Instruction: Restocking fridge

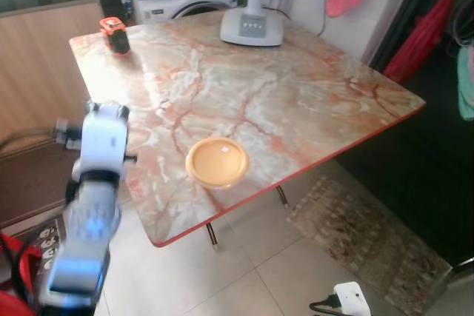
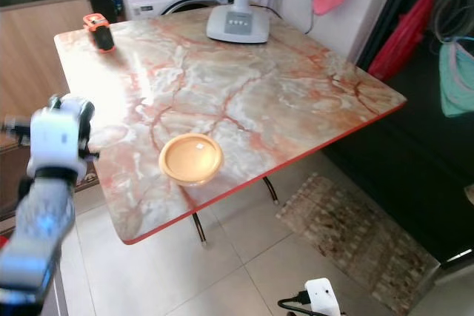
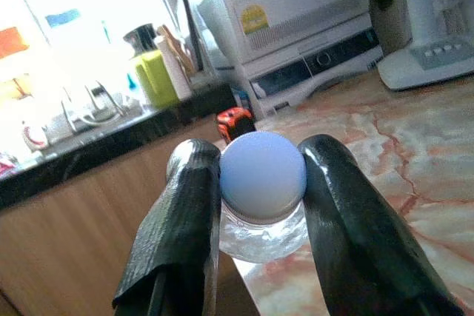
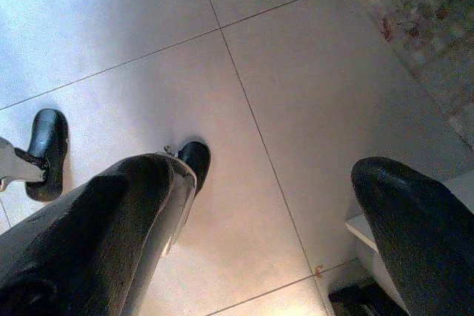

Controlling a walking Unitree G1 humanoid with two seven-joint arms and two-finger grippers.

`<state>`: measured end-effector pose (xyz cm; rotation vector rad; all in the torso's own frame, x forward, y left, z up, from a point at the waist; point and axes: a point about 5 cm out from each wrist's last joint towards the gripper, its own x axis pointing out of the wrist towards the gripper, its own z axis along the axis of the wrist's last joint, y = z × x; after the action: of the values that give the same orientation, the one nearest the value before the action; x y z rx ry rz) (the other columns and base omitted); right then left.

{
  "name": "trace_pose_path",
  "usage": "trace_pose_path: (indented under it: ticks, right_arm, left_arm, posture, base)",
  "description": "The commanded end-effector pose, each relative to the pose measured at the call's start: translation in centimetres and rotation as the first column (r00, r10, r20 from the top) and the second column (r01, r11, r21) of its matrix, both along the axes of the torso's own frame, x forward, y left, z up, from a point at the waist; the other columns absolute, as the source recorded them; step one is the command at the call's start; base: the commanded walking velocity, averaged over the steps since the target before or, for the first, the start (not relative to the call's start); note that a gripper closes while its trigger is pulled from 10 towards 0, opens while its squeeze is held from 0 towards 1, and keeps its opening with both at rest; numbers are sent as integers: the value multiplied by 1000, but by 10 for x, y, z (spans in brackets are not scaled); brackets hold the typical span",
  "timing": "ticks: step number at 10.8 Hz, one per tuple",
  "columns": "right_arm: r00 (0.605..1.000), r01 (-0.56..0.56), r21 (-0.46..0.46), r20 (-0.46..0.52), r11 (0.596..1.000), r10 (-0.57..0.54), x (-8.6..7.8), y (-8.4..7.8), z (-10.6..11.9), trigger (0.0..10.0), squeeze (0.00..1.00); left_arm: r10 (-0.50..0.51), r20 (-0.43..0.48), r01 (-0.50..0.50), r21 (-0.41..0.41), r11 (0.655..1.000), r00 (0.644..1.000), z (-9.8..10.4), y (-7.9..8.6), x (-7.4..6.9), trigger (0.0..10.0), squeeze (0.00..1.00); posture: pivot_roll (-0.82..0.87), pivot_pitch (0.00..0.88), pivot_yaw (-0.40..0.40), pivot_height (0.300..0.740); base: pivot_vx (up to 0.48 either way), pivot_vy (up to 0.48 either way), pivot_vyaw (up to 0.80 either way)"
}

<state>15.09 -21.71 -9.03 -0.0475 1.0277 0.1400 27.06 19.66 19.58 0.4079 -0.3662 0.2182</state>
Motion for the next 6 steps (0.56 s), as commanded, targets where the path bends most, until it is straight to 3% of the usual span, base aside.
trace_pose_path:
  ticks: [1, 3, 6]
  right_arm:
    - [1000, 18, 1, 3, 1000, -18, -3, -2, 0, 10000, 0]
    - [998, 57, 13, 8, 998, -57, -5, -1, -1, 10000, 0]
    - [993, 121, 16, 4, 993, -121, -9, -2, -3, 10000, 0]
  left_arm:
    - [-21, 27, 20, 38, 999, 999, -1, -3, -2, 10000, 0]
    - [-60, 42, 57, 69, 996, 997, -14, -6, -6, 10000, 0]
    - [-111, 85, 104, 86, 991, 990, -12, -13, -2, 10000, 0]
  posture:
    - [76, 27, -59, 740]
    - [76, 5, -51, 740]
    - [78, 0, -49, 740]
  base:
    - [0, 0, 0]
    - [0, 0, 0]
    - [0, 0, 0]
